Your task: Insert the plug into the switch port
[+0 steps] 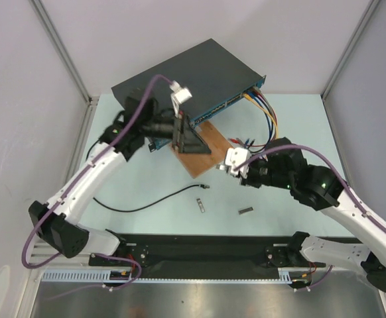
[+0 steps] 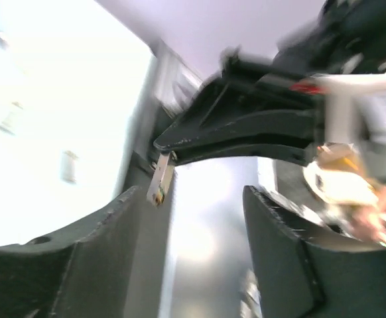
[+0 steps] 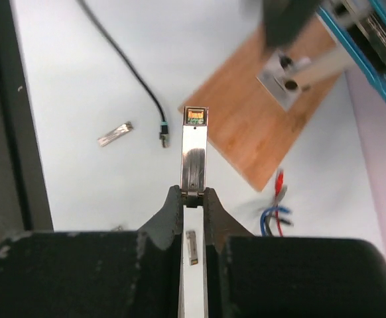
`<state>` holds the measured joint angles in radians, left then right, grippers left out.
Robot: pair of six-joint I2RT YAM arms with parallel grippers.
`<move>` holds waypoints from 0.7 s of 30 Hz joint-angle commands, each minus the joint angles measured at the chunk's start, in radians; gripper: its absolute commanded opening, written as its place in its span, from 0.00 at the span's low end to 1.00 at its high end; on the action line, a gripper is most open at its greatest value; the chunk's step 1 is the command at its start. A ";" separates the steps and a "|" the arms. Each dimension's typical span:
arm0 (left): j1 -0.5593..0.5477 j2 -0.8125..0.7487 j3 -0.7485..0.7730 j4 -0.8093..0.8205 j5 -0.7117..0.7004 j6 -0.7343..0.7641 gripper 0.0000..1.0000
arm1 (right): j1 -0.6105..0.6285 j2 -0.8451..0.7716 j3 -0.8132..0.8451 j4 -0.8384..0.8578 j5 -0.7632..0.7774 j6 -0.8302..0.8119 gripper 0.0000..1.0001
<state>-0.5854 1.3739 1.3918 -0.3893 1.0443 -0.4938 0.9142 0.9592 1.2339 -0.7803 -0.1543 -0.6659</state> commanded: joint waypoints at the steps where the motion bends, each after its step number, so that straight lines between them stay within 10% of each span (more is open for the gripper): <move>1: 0.116 -0.033 0.136 -0.034 -0.066 0.103 0.73 | -0.086 0.007 0.002 0.111 -0.007 0.207 0.00; 11: 0.586 -0.281 -0.058 0.280 -0.132 -0.210 0.99 | -0.212 0.130 0.071 0.184 0.039 0.463 0.00; 21: 0.865 -0.461 -0.391 0.277 -0.205 -0.307 1.00 | -0.307 0.272 0.168 0.176 0.055 0.548 0.00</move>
<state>0.2531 0.9310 1.0634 -0.1188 0.8742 -0.7460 0.6346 1.2057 1.3144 -0.6270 -0.0906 -0.1658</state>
